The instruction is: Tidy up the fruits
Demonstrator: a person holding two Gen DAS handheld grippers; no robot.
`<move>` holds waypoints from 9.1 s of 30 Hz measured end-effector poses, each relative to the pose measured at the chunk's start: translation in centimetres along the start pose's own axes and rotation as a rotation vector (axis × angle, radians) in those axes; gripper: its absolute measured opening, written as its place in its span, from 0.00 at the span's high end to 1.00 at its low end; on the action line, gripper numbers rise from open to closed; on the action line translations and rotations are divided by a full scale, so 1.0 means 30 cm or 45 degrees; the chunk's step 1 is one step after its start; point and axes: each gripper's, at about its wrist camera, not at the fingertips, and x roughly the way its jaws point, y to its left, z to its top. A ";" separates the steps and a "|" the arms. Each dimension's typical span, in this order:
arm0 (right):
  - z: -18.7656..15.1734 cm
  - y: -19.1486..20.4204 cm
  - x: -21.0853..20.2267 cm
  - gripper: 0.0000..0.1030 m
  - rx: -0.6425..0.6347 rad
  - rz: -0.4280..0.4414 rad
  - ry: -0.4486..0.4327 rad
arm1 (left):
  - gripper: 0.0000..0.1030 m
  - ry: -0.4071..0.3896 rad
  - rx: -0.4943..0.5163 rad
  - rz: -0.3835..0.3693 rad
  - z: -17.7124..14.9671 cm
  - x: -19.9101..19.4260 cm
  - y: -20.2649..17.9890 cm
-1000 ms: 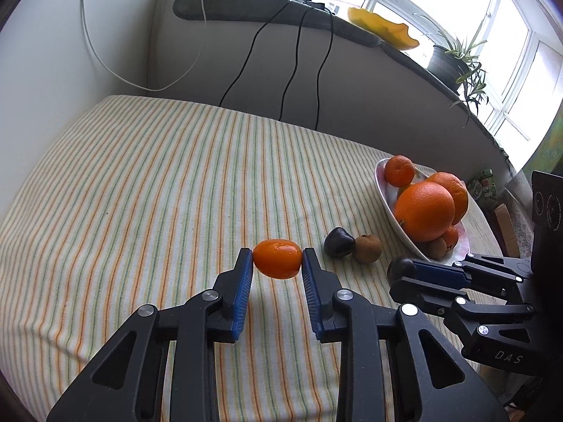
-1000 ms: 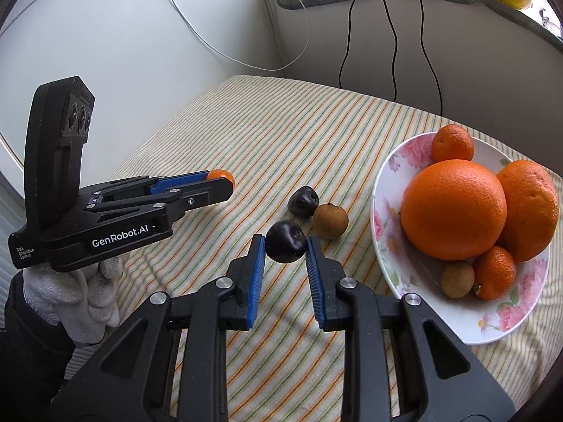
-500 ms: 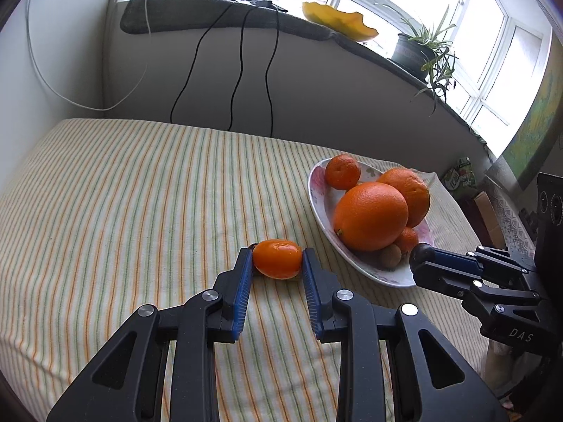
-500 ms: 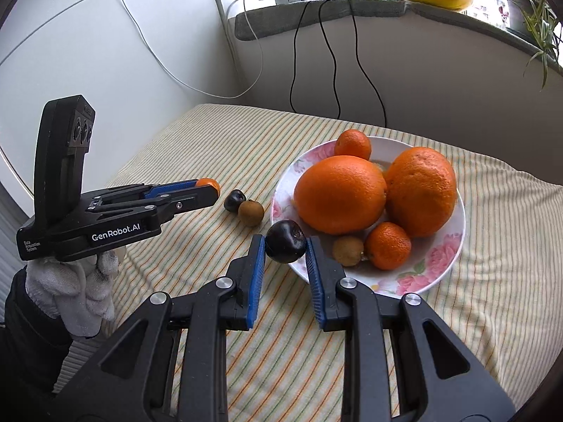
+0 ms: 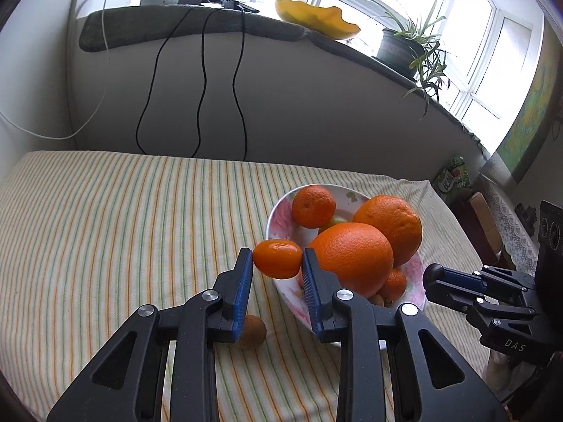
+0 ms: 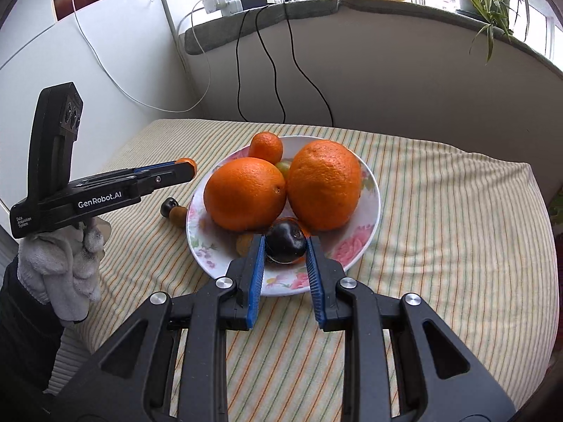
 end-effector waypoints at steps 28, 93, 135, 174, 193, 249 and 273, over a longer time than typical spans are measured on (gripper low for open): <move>0.008 -0.051 0.044 0.76 0.026 -0.003 0.021 | 0.74 0.028 -0.012 -0.039 0.064 0.073 -0.007; 0.135 0.462 0.279 0.61 -0.996 0.302 0.380 | 0.63 0.137 0.016 -0.016 -0.128 -0.051 0.184; 0.131 0.486 0.449 0.75 -1.195 0.219 0.517 | 0.79 0.184 0.015 -0.079 -0.139 -0.018 0.192; 0.294 0.015 0.089 0.75 -0.728 0.180 0.217 | 0.79 0.144 0.194 -0.174 -0.113 -0.058 -0.130; 0.380 -0.119 0.221 0.75 -0.516 0.188 0.229 | 0.79 0.187 0.271 -0.158 -0.137 -0.006 -0.203; 0.334 -0.086 0.078 0.50 -0.455 0.198 0.151 | 0.61 0.103 0.310 -0.075 -0.132 -0.094 -0.218; 0.127 -0.097 -0.154 0.16 -0.271 0.001 -0.105 | 0.29 0.009 0.209 0.159 -0.156 -0.166 -0.181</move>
